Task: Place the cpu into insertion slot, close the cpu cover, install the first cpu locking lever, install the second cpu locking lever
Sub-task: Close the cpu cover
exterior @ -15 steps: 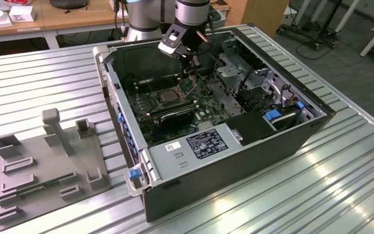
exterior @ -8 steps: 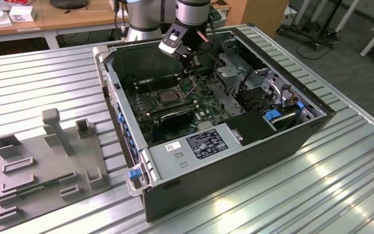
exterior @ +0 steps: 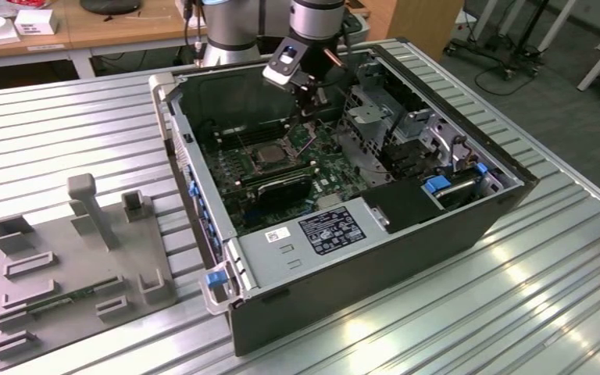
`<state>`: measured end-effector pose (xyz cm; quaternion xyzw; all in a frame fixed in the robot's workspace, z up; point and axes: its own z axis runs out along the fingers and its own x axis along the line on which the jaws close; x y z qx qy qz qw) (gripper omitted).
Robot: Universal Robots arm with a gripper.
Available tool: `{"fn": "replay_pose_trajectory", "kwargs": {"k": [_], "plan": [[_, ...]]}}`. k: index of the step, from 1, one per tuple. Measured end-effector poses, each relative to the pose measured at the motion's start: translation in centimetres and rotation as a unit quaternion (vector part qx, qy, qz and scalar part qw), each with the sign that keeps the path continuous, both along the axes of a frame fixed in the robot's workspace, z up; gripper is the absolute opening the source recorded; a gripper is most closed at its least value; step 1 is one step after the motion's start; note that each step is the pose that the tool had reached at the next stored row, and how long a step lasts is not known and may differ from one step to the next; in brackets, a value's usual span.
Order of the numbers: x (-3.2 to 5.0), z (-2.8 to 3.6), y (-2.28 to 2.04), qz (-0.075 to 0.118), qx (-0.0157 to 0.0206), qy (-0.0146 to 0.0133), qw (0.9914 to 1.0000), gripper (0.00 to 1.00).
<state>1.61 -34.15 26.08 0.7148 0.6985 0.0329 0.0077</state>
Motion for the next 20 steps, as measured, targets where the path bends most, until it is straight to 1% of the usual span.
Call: {"fn": "replay_pose_trajectory", "kwargs": {"k": [15, 18, 20], "plan": [[2.78, -0.01, 0.0, 0.0, 0.0, 0.0, 1.0, 0.11], [3.19, -0.01, 0.0, 0.0, 0.0, 0.0, 1.0, 0.11], [3.29, -0.01, 0.0, 0.0, -0.0001, 0.0, 1.0, 0.11]]}}
